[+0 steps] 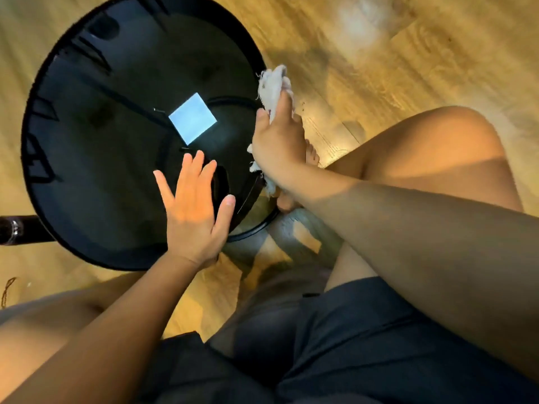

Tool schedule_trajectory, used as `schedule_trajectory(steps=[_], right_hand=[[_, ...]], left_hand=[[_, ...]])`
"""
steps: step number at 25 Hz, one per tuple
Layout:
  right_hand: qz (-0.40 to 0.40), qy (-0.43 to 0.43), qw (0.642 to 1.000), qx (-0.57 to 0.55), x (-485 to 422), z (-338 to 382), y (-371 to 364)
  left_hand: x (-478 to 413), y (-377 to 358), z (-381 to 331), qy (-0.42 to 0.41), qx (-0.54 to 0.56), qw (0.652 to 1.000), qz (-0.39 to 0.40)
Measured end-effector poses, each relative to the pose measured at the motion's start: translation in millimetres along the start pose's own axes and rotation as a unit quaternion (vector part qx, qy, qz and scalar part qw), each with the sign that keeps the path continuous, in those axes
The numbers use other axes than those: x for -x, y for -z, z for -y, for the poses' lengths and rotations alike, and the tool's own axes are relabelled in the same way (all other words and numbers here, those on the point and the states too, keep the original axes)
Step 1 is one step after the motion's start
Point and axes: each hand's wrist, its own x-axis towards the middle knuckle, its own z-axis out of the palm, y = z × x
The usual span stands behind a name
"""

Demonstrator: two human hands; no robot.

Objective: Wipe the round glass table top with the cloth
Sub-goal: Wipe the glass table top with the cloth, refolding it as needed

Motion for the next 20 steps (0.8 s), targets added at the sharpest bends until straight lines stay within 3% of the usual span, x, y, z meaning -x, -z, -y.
schedule_trajectory(steps=[5,8,12,14,15,17,18,20], right_hand=[[0.046,-0.100,0.994,-0.016,78.7,-10.5,-20.3],[0.018,-0.022,1.000,-0.010,41.9,-8.5,-1.6],[-0.040,-0.036,0.993,-0.101,15.8,11.7,2.1],[-0.013,-0.064,0.993,-0.099,24.2,7.0,-21.5],[-0.041,-0.081,0.993,-0.078,31.9,1.3,-29.0],[-0.072,-0.090,0.990,-0.080,59.2,-0.1,-42.0],[-0.039,-0.078,0.996,-0.005,71.8,-4.2,-45.8],[-0.007,-0.105,0.994,-0.010,104.3,-8.6,-62.9]], left_hand=[[4.2,0.7,2.7,0.019,-0.025,0.999,-0.010],[26.4,8.0,21.4,0.116,-0.031,0.992,-0.028],[109.5,12.7,87.7,0.271,-0.049,0.961,0.025],[130.1,13.3,103.1,0.359,0.015,0.933,0.010],[127.8,13.4,103.0,0.375,0.064,0.925,-0.017],[116.2,13.6,97.6,0.362,0.174,0.912,-0.080],[111.3,14.2,95.3,0.355,0.228,0.901,-0.100],[105.0,17.0,94.6,0.374,0.319,0.862,-0.125]])
